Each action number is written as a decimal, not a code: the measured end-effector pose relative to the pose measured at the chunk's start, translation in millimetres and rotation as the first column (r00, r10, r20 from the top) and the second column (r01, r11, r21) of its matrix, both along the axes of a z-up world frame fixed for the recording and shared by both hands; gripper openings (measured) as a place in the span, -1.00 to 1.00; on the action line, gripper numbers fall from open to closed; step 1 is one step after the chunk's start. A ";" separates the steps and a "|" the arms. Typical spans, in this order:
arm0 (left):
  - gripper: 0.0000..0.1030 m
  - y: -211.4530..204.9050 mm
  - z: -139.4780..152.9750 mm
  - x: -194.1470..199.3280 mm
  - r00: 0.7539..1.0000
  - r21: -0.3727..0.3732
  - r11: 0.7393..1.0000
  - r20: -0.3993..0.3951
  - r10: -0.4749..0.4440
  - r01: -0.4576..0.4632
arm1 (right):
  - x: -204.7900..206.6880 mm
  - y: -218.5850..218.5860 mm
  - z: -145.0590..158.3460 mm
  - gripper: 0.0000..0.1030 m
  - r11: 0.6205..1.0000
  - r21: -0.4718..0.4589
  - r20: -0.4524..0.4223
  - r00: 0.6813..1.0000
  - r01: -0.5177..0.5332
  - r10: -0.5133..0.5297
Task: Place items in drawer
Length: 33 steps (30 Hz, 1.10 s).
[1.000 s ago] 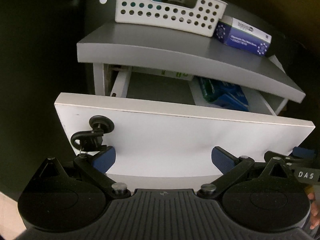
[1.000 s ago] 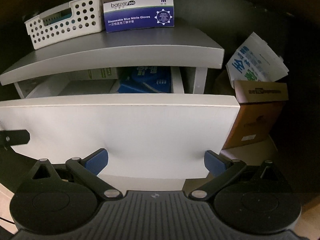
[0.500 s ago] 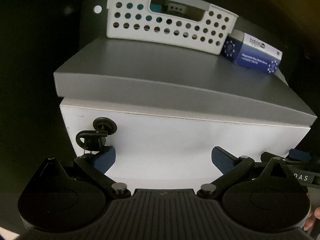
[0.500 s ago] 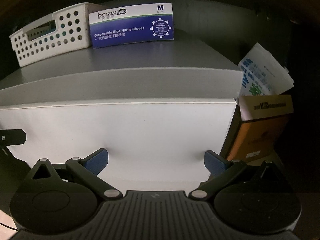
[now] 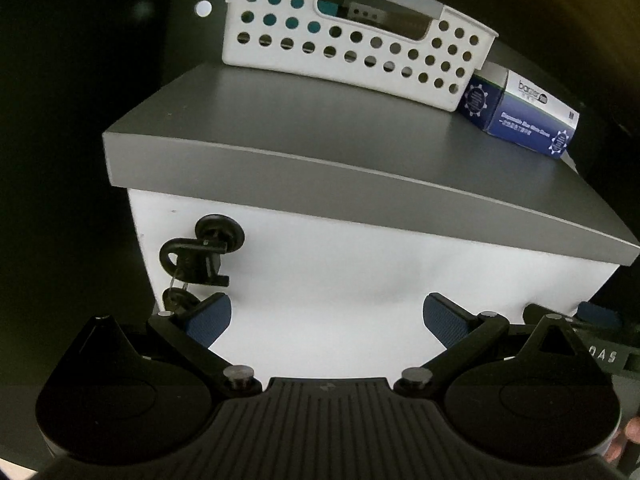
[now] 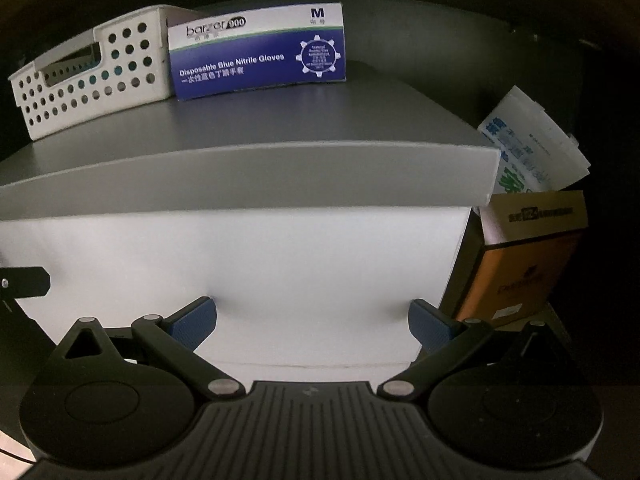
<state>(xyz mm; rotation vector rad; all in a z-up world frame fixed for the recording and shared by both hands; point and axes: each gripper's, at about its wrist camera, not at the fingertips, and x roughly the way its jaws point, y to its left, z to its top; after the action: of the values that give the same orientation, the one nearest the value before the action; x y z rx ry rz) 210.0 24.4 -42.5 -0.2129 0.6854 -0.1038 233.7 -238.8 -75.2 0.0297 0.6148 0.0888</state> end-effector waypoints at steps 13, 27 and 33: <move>1.00 -1.0 11.2 -43.6 1.000 0.021 1.000 0.012 0.005 -0.005 | -39.1 -2.3 26.3 1.00 0.998 -0.016 0.010 0.998 -0.058 0.058; 1.00 -11.2 29.8 -101.8 1.000 0.019 1.000 0.012 0.014 -0.014 | -114.9 -12.3 47.7 1.00 0.997 0.009 -0.002 0.997 -0.071 0.071; 1.00 -14.4 36.4 -126.8 1.000 0.022 0.999 0.014 0.026 -0.026 | -142.3 -16.5 57.1 1.00 0.996 0.006 0.000 0.996 -0.086 0.086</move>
<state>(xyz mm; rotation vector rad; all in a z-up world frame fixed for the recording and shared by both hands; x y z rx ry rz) 83.2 10.1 -6.2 -0.1992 0.6699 -0.0724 91.4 -255.3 -18.1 0.0089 0.6158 0.1743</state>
